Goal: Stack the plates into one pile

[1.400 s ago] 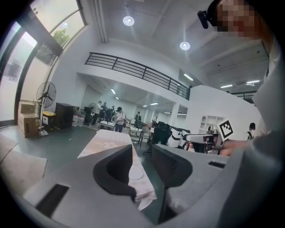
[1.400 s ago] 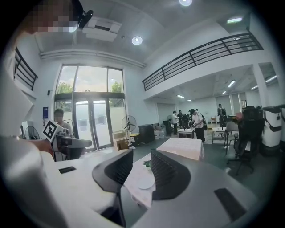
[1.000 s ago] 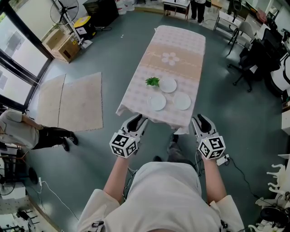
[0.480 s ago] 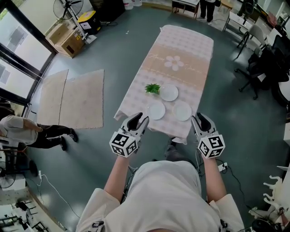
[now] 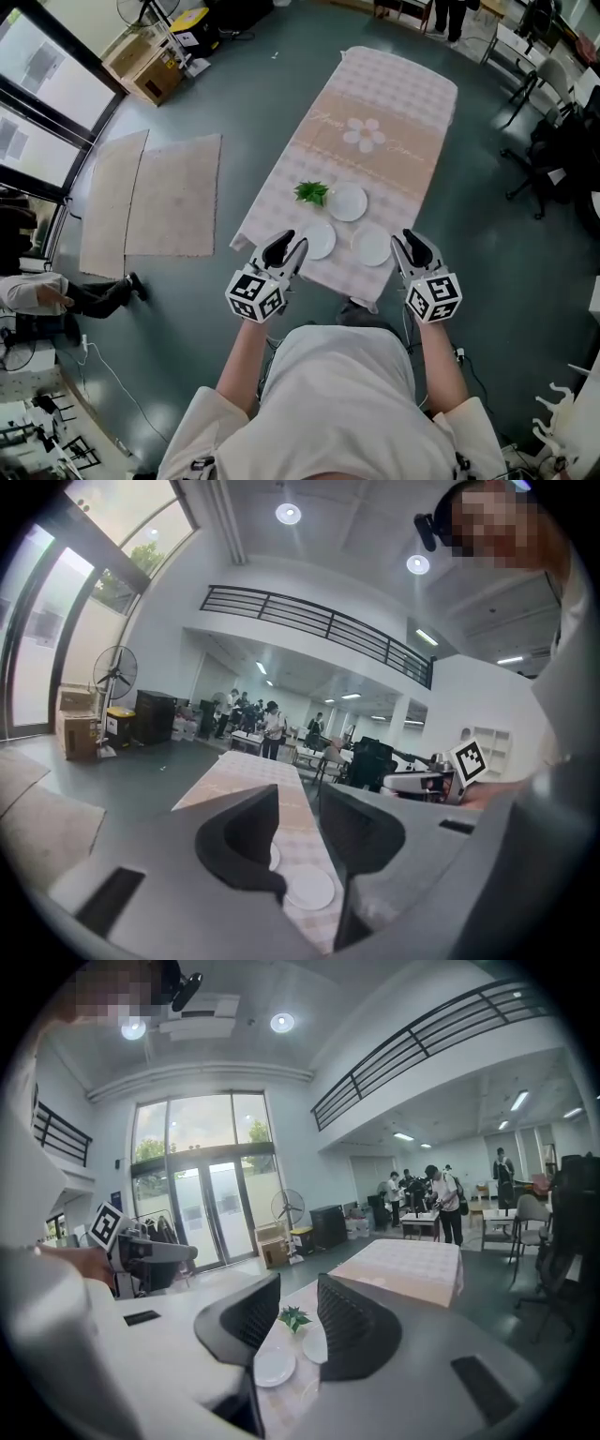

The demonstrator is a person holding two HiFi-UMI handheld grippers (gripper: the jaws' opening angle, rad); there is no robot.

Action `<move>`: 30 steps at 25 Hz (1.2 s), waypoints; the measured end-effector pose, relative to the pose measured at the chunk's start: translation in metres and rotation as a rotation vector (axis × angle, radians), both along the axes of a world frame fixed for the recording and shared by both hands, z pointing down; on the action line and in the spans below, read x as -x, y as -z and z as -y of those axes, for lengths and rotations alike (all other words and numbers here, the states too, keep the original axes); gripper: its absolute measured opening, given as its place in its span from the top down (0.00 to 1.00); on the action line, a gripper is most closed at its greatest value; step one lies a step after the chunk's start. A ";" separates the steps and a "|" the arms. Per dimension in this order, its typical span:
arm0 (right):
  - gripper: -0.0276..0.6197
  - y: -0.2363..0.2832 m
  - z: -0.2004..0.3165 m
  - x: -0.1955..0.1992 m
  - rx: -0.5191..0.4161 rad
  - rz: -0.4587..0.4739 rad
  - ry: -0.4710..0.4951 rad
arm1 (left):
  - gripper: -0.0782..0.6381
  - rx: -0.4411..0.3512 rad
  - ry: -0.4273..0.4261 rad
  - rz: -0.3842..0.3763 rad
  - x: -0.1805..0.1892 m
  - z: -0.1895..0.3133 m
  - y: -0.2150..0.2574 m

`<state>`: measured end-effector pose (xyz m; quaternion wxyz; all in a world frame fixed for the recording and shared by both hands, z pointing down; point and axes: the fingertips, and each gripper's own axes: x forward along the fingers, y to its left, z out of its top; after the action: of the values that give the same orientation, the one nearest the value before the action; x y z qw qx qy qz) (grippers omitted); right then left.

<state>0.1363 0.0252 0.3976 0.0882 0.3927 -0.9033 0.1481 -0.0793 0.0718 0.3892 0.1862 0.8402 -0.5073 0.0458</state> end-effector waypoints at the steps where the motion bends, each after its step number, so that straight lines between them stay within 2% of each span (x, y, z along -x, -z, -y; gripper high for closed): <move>1: 0.74 -0.001 0.004 -0.001 0.005 0.001 0.011 | 0.70 0.004 0.003 0.003 -0.003 0.003 -0.001; 6: 0.74 -0.010 0.028 0.000 0.037 -0.007 0.048 | 0.70 0.026 0.024 0.010 -0.005 0.023 -0.003; 13: 0.74 -0.031 0.041 0.029 0.104 -0.020 0.068 | 0.69 0.079 0.021 0.017 0.013 0.039 -0.019; 22: 0.74 -0.053 0.047 0.067 0.155 -0.043 0.034 | 0.69 0.111 -0.067 0.066 0.042 0.061 -0.044; 30: 0.74 -0.084 0.053 0.093 0.214 -0.068 -0.020 | 0.69 0.175 -0.149 0.062 0.061 0.076 -0.085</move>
<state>0.0433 -0.0281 0.4813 0.1588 0.3947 -0.8749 0.2313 -0.1407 -0.0042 0.4739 0.2395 0.8541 -0.4431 0.1295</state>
